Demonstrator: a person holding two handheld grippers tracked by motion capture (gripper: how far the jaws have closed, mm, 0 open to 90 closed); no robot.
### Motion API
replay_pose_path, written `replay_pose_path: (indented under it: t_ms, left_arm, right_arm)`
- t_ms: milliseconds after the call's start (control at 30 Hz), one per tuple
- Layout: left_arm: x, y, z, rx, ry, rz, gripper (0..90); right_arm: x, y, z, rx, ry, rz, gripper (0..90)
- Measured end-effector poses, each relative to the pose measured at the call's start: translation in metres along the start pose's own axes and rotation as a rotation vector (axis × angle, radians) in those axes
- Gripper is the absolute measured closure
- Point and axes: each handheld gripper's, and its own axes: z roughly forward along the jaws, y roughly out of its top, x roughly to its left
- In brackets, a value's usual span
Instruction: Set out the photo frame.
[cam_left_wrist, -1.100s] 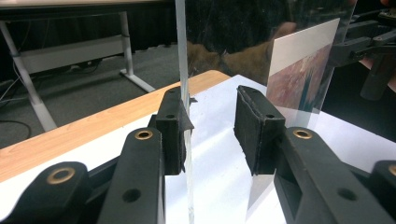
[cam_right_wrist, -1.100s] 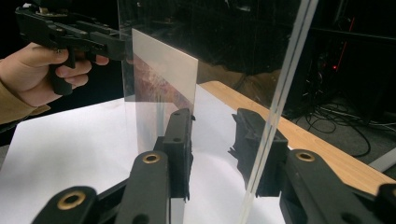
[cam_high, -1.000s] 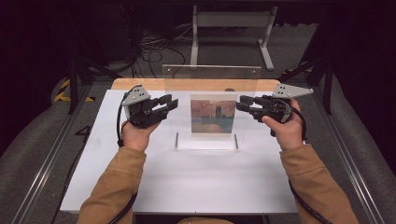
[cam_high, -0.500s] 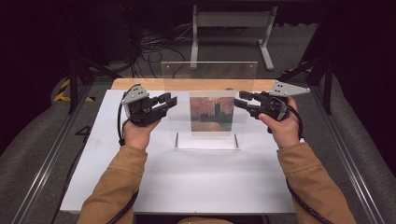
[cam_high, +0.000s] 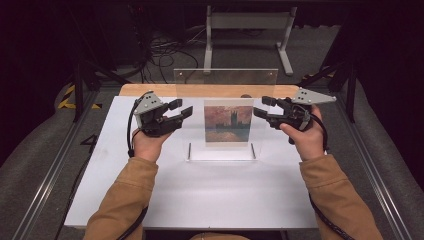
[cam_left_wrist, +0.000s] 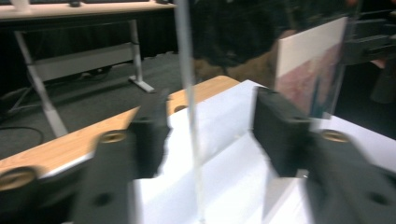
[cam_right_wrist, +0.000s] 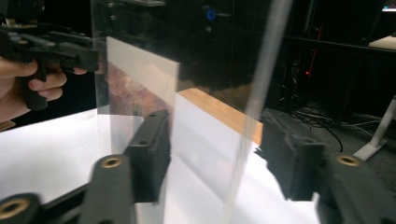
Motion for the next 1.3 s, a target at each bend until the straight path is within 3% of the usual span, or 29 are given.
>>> replay_pose_path:
  t_ms: [67,167,600,633,733,867,1000,1133,1300]
  left_arm:
    - [0.001,-0.001,-0.001,-0.010,0.005,-0.008,32.4]
    - [0.001,-0.003,-0.005,-0.009,-0.011,-0.025,27.8]
    - [-0.004,-0.017,-0.043,0.023,-0.010,-0.014,21.1]
    - [-0.005,-0.021,-0.054,0.032,-0.002,-0.012,20.8]
    - [-0.006,-0.024,-0.061,0.042,0.012,-0.004,20.2]
    - [-0.006,-0.036,-0.084,0.064,0.013,-0.003,18.8]
    - [-0.005,-0.045,-0.096,0.072,0.017,-0.014,17.9]
    - [-0.001,-0.061,-0.109,0.116,0.018,0.001,16.2]
    - [0.005,-0.081,-0.119,0.136,0.020,-0.035,15.1]
  right_arm:
    - [-0.001,-0.001,-0.004,-0.008,-0.002,0.008,34.8]
    - [0.000,-0.003,-0.012,-0.010,-0.009,0.009,32.1]
    - [0.010,-0.013,-0.053,-0.001,-0.034,-0.008,27.3]
    - [0.013,-0.016,-0.062,0.012,-0.043,-0.007,25.0]
    - [0.015,-0.019,-0.069,0.024,-0.049,-0.004,24.1]
    - [0.019,-0.026,-0.085,0.052,-0.056,0.003,22.3]
    - [0.020,-0.035,-0.097,0.063,-0.068,0.012,21.4]
    - [0.019,-0.050,-0.109,0.088,-0.088,0.029,20.6]
    - [0.018,-0.067,-0.114,0.113,-0.093,0.053,19.9]
